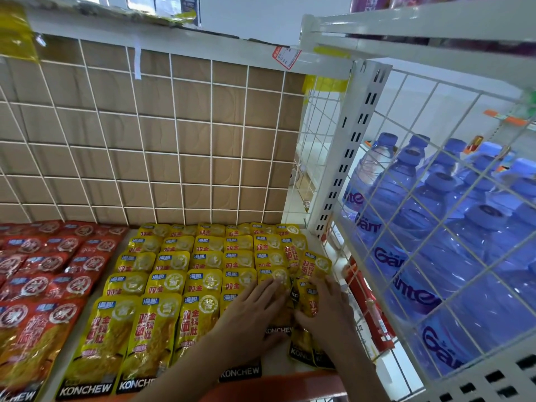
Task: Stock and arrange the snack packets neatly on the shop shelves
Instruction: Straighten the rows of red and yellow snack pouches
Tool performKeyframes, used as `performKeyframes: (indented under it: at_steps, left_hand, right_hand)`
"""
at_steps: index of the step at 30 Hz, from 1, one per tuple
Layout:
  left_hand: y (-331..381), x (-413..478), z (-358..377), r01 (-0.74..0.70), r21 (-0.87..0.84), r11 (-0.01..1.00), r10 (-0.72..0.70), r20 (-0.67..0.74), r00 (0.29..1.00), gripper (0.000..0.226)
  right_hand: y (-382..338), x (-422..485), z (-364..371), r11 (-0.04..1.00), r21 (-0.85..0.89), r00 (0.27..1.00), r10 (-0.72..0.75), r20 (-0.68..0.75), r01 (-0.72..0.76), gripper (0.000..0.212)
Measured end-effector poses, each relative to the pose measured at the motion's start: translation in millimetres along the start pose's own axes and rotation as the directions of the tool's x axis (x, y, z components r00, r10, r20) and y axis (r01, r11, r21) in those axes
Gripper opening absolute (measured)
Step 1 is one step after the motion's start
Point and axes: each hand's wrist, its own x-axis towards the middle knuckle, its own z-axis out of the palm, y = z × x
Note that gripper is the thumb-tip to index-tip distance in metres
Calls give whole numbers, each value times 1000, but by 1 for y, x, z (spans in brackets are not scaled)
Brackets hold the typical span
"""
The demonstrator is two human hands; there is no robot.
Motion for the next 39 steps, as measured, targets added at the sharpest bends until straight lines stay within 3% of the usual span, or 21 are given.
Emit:
performKeyframes:
  at_steps: [5, 9, 14, 20, 27, 35, 39]
  left_hand:
    - [-1, 0, 4, -28, 19, 999, 30, -81, 996, 71]
    - [-1, -1, 5, -27, 12, 1000, 28, -93, 995, 72]
    - [-1, -1, 7, -27, 8, 1000, 28, -110, 994, 71]
    - [-1, -2, 7, -18, -11, 1000, 17, -91, 996, 67]
    - [-1, -3, 2, 28, -81, 996, -37, -110, 993, 59]
    - [-8, -9, -15, 174, -138, 975, -201, -210, 957, 50]
    - [-11, -14, -24, 250, -132, 959, -268, -143, 953, 53]
  right_hand:
    - [0, -2, 0, 1000, 7, 1000, 5, -22, -5, 69]
    - [-2, -2, 0, 1000, 16, 999, 18, -32, -17, 81]
    - [-3, -4, 1, 996, 84, 996, -13, -89, 21, 60]
    - [-14, -4, 5, 998, 44, 990, -42, -131, 48, 61]
    - [-11, -6, 0, 987, 157, 983, -6, -181, 35, 66]
    - [-34, -10, 9, 940, 291, 961, -99, -259, 175, 59]
    - [-50, -13, 24, 946, 252, 963, -145, -228, 202, 61]
